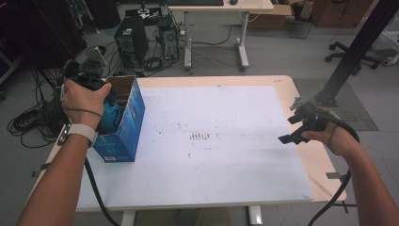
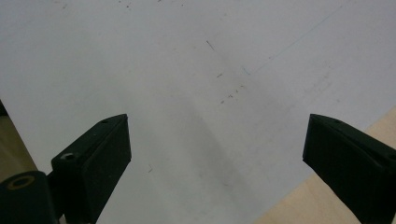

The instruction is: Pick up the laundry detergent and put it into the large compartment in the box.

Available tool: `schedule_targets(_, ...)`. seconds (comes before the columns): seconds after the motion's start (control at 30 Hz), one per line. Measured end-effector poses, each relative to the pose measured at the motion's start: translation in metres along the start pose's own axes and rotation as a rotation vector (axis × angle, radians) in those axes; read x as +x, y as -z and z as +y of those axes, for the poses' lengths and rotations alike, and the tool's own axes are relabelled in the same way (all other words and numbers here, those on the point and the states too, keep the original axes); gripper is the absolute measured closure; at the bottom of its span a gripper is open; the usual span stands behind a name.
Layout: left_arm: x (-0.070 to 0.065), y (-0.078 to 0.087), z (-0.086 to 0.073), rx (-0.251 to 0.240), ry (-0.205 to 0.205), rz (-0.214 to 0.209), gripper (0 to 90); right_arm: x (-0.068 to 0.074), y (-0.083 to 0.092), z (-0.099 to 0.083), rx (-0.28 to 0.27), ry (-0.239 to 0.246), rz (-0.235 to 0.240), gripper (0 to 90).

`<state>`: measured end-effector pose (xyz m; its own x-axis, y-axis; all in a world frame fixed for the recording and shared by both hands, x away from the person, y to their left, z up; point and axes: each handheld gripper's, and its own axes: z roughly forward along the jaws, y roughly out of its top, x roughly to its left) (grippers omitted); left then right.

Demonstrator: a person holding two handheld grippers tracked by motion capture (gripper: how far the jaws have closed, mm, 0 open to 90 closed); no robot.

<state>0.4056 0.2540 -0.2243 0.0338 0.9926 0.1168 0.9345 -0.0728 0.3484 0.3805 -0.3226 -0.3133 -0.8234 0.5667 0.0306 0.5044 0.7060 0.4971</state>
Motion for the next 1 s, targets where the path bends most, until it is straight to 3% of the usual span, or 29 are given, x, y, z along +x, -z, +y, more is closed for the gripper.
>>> schedule_targets(1.0, -0.008, -0.036, -0.013, 0.024, -0.036, 0.014, 37.7, 0.001, -0.005, 0.002, 0.013, -0.004, 0.005, 7.8)
